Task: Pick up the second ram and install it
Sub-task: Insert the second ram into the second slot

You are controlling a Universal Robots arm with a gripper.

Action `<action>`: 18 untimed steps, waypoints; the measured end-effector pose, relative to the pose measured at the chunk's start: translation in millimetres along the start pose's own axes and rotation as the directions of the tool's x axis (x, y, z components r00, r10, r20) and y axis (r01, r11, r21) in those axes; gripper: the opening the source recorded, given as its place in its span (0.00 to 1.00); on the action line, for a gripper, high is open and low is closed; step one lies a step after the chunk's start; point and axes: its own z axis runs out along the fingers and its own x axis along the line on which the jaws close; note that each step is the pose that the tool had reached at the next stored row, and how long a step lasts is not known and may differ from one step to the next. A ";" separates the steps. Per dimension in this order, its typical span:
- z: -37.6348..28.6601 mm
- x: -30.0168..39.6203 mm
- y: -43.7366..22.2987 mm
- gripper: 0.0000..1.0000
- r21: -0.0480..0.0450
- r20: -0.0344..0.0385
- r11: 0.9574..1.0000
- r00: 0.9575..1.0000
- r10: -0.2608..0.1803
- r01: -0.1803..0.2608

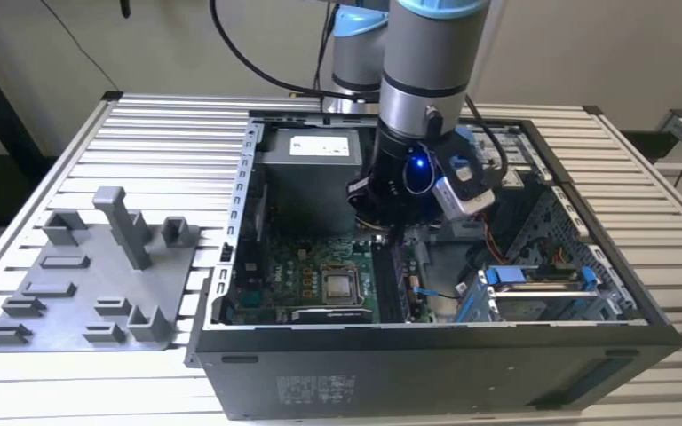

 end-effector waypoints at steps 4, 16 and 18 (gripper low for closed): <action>7.0 0.5 -0.1 0.14 0.000 -0.001 1.000 1.000 0.000 0.000; 23.9 4.6 -2.0 0.14 0.000 -0.007 1.000 1.000 0.000 0.000; 25.8 5.5 -2.8 0.14 -0.001 -0.007 1.000 1.000 0.000 0.000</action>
